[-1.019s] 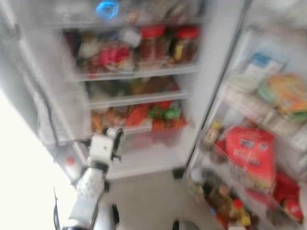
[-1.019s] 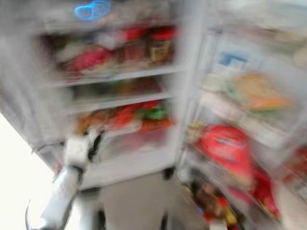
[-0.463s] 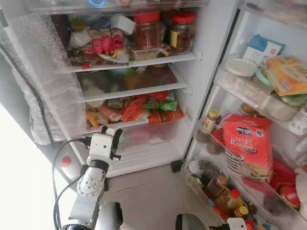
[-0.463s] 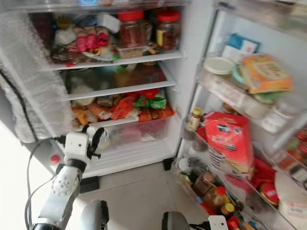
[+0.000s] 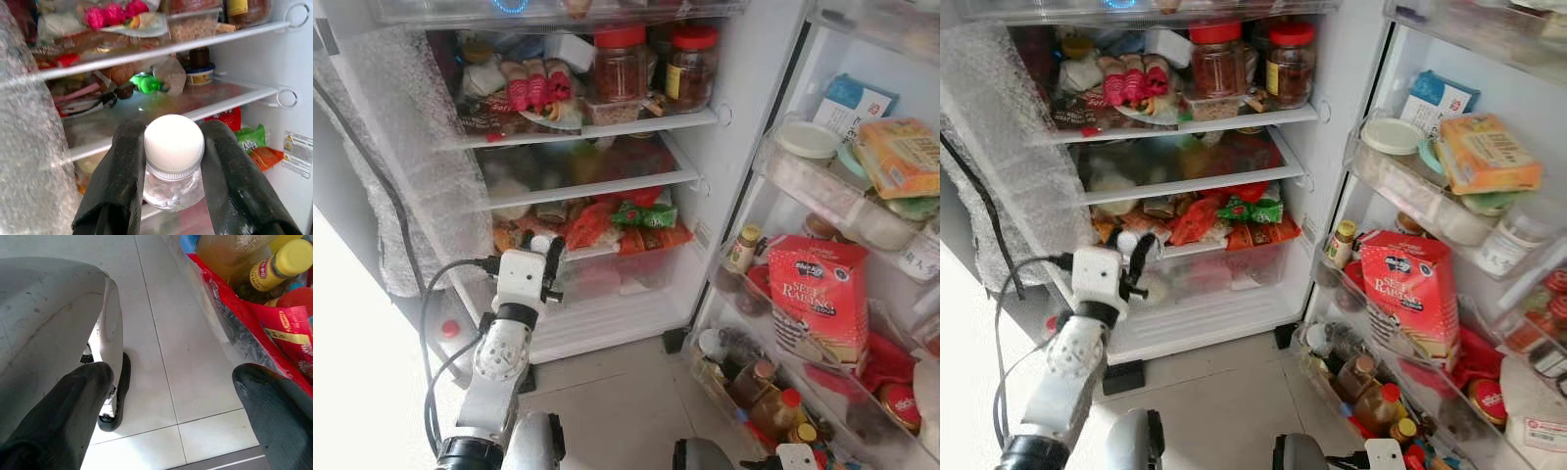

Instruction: Restocking fridge

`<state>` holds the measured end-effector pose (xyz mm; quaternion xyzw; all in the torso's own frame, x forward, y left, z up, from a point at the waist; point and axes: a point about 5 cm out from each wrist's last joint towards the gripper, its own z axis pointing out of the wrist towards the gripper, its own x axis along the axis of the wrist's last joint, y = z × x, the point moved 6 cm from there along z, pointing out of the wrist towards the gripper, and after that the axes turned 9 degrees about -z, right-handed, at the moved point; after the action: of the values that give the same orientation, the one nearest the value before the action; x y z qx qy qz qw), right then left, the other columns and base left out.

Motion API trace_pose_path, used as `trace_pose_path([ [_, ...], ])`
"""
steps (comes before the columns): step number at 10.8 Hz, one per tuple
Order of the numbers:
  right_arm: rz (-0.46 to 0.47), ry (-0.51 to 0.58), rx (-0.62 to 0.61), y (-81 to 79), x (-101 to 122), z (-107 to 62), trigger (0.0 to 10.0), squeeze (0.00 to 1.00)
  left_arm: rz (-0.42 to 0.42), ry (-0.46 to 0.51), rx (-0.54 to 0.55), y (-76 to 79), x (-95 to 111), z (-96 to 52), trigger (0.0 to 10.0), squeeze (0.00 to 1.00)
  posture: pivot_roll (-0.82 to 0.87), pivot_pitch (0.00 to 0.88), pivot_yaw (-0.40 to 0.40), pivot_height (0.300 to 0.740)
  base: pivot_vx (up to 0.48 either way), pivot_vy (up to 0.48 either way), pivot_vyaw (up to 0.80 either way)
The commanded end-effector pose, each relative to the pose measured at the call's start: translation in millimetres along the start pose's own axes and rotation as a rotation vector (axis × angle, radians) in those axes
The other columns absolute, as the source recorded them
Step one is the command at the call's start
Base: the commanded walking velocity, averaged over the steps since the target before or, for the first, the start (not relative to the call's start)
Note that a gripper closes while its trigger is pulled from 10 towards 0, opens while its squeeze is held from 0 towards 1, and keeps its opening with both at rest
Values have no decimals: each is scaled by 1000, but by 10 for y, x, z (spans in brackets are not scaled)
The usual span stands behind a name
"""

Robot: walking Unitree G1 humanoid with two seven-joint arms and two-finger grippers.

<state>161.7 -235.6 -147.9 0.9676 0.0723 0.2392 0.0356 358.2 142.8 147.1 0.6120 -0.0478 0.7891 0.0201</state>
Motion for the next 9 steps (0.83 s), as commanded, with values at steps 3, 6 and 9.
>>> trace_pose_path([
  [3, -9, 0, 4, 3, -6, -3, 10000, 0, 29, 49, -11, 34, 117, 53, 10000, 0, -99, 25, -43, 616, 0, 0, 0],
  [6, -4, 1, 6, -5, -1, -1, 10000, 0, 17, 42, -16, 56, 99, 64, 10000, 0, -101, 23, -38, 616, 0, 0, 0],
  [9, -3, 1, 6, -9, 2, 0, 10000, 0, 19, 42, -14, 47, 97, 68, 10000, 0, -98, 24, -37, 616, 0, 0, 0],
])
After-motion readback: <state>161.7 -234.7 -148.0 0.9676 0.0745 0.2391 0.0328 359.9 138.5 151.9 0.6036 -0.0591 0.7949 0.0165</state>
